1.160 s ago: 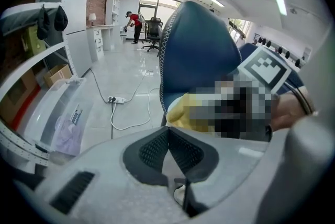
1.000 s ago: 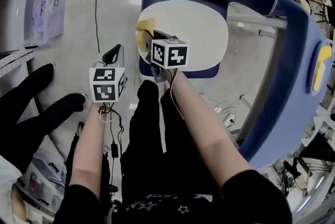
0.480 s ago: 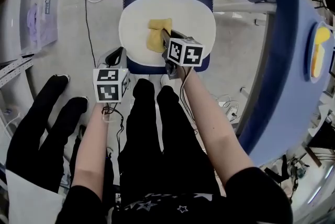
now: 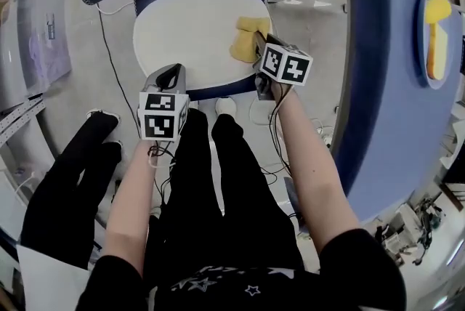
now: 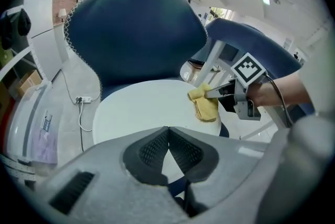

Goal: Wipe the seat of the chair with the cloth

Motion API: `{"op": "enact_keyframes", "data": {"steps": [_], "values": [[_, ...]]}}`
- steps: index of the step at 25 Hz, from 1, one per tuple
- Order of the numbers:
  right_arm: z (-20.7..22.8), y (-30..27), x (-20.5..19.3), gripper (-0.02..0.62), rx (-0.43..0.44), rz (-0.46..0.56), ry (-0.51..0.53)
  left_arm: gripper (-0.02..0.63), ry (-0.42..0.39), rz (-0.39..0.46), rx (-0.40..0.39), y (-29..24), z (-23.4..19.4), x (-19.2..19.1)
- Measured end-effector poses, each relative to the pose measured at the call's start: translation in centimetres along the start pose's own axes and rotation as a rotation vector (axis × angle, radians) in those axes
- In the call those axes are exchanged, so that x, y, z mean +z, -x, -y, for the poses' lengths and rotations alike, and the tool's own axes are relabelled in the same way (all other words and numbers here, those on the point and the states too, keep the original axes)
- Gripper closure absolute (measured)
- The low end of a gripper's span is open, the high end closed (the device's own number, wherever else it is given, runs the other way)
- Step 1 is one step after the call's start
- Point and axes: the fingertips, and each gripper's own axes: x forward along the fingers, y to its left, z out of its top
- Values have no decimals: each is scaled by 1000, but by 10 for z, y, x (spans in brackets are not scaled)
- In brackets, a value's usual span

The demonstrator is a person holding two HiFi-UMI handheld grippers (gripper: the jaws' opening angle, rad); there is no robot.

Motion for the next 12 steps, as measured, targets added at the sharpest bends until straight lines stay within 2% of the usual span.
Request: {"op": "enact_keyframes", "data": {"steps": [6,12], "values": [[58,21,-4,551,-72,2,-44,586,-32,-13,-9,-12,27,3],[64,30,-5,551,-67,8,-56,586,-17,2,-10,-14,43,8]]}}
